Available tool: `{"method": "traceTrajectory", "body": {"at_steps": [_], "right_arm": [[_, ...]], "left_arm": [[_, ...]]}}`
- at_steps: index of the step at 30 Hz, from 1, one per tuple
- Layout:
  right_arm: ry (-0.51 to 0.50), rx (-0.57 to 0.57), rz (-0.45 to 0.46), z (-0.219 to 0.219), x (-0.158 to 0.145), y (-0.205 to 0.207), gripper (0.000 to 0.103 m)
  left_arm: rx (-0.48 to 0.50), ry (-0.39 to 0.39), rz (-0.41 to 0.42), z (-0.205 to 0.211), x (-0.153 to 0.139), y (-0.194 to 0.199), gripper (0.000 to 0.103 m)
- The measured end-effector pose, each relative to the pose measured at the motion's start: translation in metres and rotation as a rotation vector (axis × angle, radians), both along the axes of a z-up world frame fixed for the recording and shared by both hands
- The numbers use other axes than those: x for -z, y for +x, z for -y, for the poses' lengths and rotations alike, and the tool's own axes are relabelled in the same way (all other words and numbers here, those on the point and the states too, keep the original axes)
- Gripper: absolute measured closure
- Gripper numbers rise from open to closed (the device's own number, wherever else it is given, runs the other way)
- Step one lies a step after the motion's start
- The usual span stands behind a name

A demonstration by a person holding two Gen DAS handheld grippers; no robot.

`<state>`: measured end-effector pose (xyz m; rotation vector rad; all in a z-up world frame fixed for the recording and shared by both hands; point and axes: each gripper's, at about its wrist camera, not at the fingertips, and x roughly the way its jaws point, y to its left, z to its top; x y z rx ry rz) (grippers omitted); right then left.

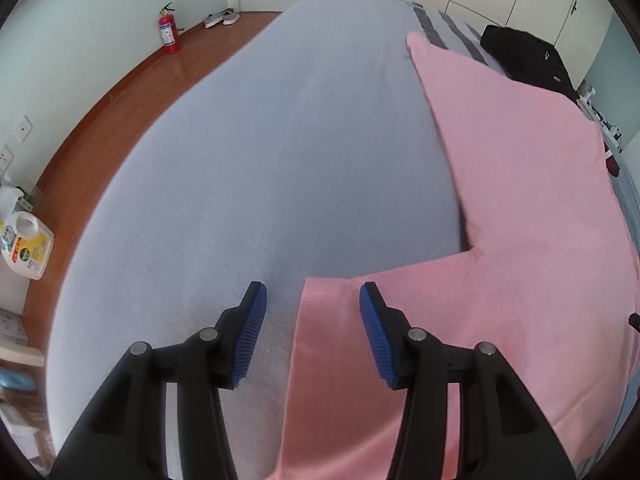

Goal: Fold clothes

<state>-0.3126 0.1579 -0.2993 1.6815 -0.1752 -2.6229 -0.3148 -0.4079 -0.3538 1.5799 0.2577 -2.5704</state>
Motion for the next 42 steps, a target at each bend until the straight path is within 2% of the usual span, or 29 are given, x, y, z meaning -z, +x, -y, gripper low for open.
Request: {"method": "traceTrajectory", "body": {"at_steps": [1, 2, 3, 11, 14, 17, 19, 20, 22, 27, 30, 32, 34, 35, 36, 38, 42], "right_arm": [[0.001, -0.001, -0.001, 0.002, 0.000, 0.002, 0.067], [0.000, 0.000, -0.002, 0.003, 0.000, 0.002, 0.067], [-0.001, 0.005, -0.002, 0.002, 0.001, 0.003, 0.067], [0.019, 0.060, 0.021, 0.009, 0.014, 0.013, 0.067], [0.040, 0.061, 0.027, 0.012, 0.020, 0.015, 0.067], [0.049, 0.062, 0.022, 0.015, 0.021, 0.016, 0.067], [0.051, 0.065, 0.021, 0.015, 0.021, 0.017, 0.067], [0.052, 0.066, 0.022, 0.016, 0.021, 0.018, 0.067], [0.051, 0.067, 0.023, 0.017, 0.019, 0.019, 0.067], [0.025, 0.048, 0.018, 0.026, 0.015, 0.024, 0.067], [0.011, 0.026, 0.012, 0.036, 0.012, 0.029, 0.067], [0.002, 0.004, 0.008, 0.044, 0.010, 0.032, 0.067], [0.004, -0.026, 0.007, 0.051, 0.010, 0.035, 0.067], [0.006, -0.039, 0.008, 0.054, 0.011, 0.037, 0.067], [0.006, -0.048, 0.009, 0.056, 0.011, 0.038, 0.067], [0.007, -0.061, 0.011, 0.059, 0.012, 0.039, 0.067], [0.006, -0.060, 0.019, 0.058, 0.015, 0.042, 0.067]], "left_arm": [[-0.001, 0.002, -0.001, 0.001, 0.003, 0.000, 0.076], [0.003, 0.005, -0.004, 0.002, 0.003, -0.002, 0.091], [0.011, 0.013, -0.008, 0.003, 0.001, -0.002, 0.100], [0.078, -0.004, -0.058, 0.019, -0.028, -0.018, 0.102], [0.107, -0.060, -0.048, 0.018, -0.030, -0.027, 0.103], [0.038, -0.088, -0.043, 0.033, -0.026, -0.028, 0.103], [-0.049, -0.052, -0.040, 0.052, -0.027, -0.019, 0.103], [-0.075, -0.032, -0.035, 0.056, -0.029, -0.014, 0.102], [-0.090, 0.003, -0.025, 0.059, -0.033, 0.009, 0.092], [-0.068, 0.053, -0.003, 0.046, -0.033, 0.084, 0.057], [-0.080, 0.072, 0.037, 0.041, -0.023, 0.118, 0.056], [-0.080, 0.061, 0.076, 0.038, -0.011, 0.125, 0.056], [-0.072, 0.071, 0.071, 0.037, -0.005, 0.128, 0.068], [-0.069, 0.078, 0.068, 0.037, -0.004, 0.128, 0.094], [-0.068, 0.087, 0.065, 0.038, -0.005, 0.127, 0.100], [-0.066, 0.084, 0.058, 0.042, -0.009, 0.125, 0.100], [-0.061, 0.017, 0.051, 0.054, -0.022, 0.120, 0.100]]}}
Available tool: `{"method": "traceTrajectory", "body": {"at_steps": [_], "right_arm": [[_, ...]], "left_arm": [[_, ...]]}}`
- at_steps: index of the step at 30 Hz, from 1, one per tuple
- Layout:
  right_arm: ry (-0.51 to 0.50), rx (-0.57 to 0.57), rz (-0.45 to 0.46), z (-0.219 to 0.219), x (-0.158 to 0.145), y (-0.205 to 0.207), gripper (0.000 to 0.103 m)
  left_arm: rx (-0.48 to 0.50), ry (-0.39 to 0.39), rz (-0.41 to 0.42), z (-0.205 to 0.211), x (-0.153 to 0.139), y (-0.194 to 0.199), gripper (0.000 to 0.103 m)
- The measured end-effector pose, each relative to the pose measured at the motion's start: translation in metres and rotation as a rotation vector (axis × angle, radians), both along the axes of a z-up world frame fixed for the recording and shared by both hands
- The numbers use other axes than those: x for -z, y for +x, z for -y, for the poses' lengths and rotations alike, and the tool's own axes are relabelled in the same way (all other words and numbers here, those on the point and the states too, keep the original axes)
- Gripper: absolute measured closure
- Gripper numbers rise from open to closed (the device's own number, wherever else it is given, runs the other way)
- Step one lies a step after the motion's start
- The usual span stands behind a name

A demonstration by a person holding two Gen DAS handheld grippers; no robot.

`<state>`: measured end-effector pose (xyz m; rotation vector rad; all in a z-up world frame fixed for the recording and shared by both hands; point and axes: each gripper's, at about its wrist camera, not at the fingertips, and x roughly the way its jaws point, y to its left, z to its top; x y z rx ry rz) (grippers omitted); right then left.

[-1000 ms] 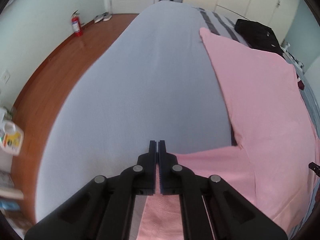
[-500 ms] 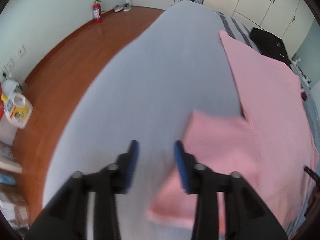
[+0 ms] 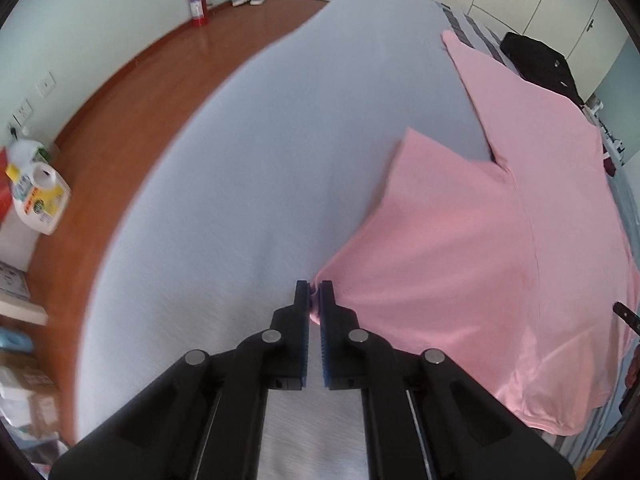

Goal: Fold clothes

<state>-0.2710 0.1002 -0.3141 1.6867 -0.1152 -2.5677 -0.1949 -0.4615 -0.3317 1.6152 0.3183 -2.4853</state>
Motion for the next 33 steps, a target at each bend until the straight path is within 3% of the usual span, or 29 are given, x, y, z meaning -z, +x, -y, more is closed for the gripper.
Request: {"method": "traceTrajectory", "body": {"at_steps": [5, 7, 10, 14, 17, 20, 23, 26, 29, 33], "right_arm": [[0.008, 0.007, 0.011, -0.004, 0.006, 0.008, 0.067], [0.007, 0.006, 0.010, -0.006, 0.008, 0.011, 0.067], [0.009, -0.002, 0.009, -0.006, 0.007, 0.013, 0.067], [0.010, 0.000, 0.003, -0.009, 0.005, 0.016, 0.067], [0.009, 0.015, 0.001, -0.012, 0.005, 0.020, 0.067], [0.008, 0.030, -0.002, -0.015, 0.005, 0.027, 0.067], [0.015, 0.042, -0.006, -0.028, 0.006, 0.029, 0.067], [0.014, 0.067, -0.012, -0.031, 0.002, 0.033, 0.067], [0.023, 0.113, -0.027, -0.049, -0.004, 0.040, 0.067], [0.041, 0.195, -0.066, -0.088, -0.019, 0.046, 0.067]], "left_arm": [[-0.074, -0.092, 0.057, 0.024, -0.007, 0.003, 0.102], [-0.076, -0.105, 0.007, 0.021, -0.020, 0.004, 0.102], [0.022, -0.079, -0.070, -0.006, -0.037, -0.009, 0.102], [0.143, -0.029, -0.099, -0.044, -0.037, -0.055, 0.101], [0.198, -0.037, -0.096, -0.062, -0.026, -0.106, 0.101], [0.190, -0.085, -0.051, -0.068, -0.008, -0.129, 0.101], [0.124, -0.195, -0.020, -0.056, 0.004, -0.154, 0.101], [0.029, -0.194, -0.032, -0.037, -0.005, -0.161, 0.101], [0.087, -0.202, -0.091, -0.058, -0.031, -0.150, 0.101], [0.148, -0.111, -0.135, -0.105, -0.060, -0.121, 0.101]]}}
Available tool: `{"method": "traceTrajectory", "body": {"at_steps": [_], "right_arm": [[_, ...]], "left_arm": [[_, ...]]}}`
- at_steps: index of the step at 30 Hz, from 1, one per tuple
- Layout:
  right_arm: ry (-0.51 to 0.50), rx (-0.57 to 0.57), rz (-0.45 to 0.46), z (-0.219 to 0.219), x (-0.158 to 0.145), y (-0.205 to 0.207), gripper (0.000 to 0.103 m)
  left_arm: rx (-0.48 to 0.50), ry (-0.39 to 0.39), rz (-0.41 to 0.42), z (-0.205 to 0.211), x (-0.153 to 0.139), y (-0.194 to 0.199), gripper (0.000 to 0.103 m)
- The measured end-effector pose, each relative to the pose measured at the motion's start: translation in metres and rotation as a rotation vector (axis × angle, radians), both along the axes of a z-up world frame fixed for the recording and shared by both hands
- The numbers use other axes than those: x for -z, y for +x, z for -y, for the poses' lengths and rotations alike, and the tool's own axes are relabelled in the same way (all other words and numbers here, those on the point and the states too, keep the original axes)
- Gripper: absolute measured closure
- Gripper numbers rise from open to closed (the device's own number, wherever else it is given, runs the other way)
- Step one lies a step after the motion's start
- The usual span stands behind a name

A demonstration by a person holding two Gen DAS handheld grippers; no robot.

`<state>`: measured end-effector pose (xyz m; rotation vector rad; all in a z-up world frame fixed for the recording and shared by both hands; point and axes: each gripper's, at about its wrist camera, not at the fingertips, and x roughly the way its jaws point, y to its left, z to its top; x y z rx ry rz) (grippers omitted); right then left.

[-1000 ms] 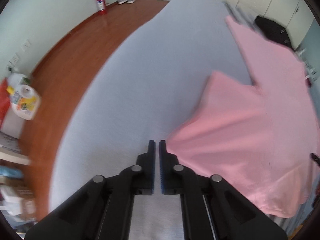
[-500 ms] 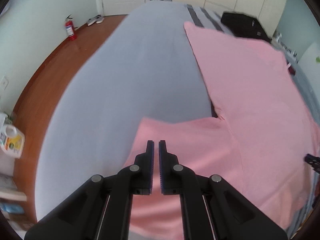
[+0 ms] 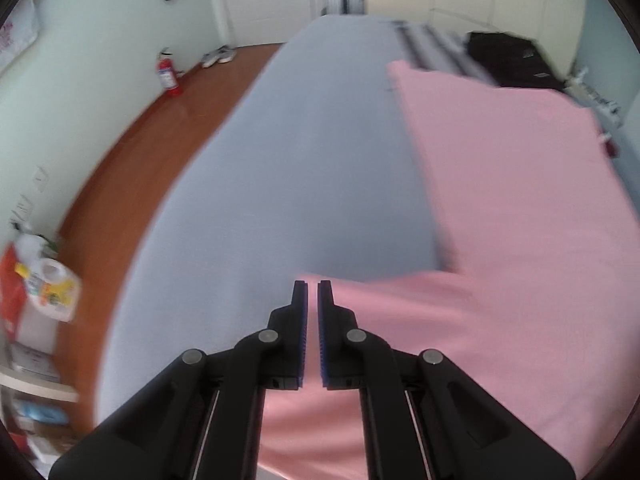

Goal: Fold clothes

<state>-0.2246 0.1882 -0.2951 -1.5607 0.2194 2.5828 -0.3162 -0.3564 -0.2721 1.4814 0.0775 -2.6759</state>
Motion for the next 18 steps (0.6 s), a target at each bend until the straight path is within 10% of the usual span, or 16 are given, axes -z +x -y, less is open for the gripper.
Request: {"method": "traceTrajectory", "body": {"at_steps": [9, 18], "right_arm": [[0.102, 0.226, -0.036, -0.147, -0.023, 0.009, 0.057], [-0.001, 0.067, -0.047, -0.212, -0.031, -0.077, 0.042]], "left_arm": [[0.105, 0.144, 0.099, -0.125, 0.014, 0.074, 0.101], [0.126, 0.162, 0.141, -0.187, 0.028, 0.070, 0.101]]}}
